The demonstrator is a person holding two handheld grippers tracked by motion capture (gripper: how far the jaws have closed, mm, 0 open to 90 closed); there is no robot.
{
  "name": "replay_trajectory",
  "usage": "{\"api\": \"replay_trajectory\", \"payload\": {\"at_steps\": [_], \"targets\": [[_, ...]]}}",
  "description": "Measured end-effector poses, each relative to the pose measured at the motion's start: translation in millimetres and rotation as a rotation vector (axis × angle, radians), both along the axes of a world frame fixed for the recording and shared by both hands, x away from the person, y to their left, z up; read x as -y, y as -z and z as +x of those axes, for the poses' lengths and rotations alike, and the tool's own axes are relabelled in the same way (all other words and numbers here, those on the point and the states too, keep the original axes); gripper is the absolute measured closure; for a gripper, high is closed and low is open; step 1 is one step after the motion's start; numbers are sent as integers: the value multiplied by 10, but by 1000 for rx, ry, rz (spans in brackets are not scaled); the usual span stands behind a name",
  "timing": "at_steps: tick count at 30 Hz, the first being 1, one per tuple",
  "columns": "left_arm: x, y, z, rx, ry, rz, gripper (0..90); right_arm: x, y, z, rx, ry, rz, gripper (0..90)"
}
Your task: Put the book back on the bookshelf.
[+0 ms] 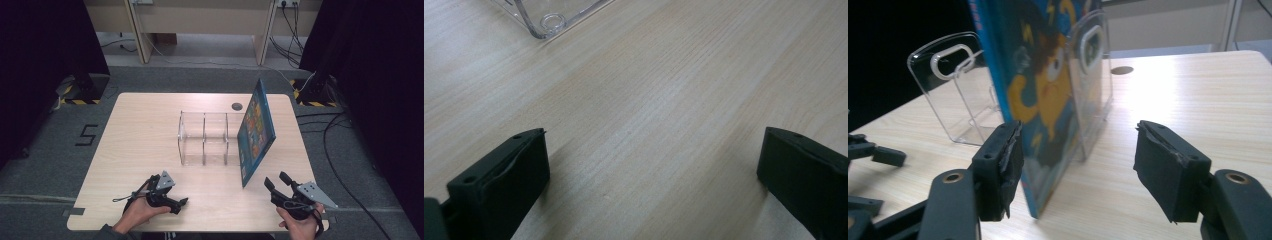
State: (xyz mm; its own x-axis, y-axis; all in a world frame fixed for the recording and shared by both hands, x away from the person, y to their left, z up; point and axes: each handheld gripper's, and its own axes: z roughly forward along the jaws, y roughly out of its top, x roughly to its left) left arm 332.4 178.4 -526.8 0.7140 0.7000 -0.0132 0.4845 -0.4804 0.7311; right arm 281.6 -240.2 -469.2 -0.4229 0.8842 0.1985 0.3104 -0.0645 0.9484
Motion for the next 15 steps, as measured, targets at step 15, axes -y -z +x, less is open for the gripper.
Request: {"api": "replay_trajectory", "payload": {"at_steps": [15], "targets": [[0,0,0,0,0,0,0,167,54,24,-42,-3,-46,293]]}}
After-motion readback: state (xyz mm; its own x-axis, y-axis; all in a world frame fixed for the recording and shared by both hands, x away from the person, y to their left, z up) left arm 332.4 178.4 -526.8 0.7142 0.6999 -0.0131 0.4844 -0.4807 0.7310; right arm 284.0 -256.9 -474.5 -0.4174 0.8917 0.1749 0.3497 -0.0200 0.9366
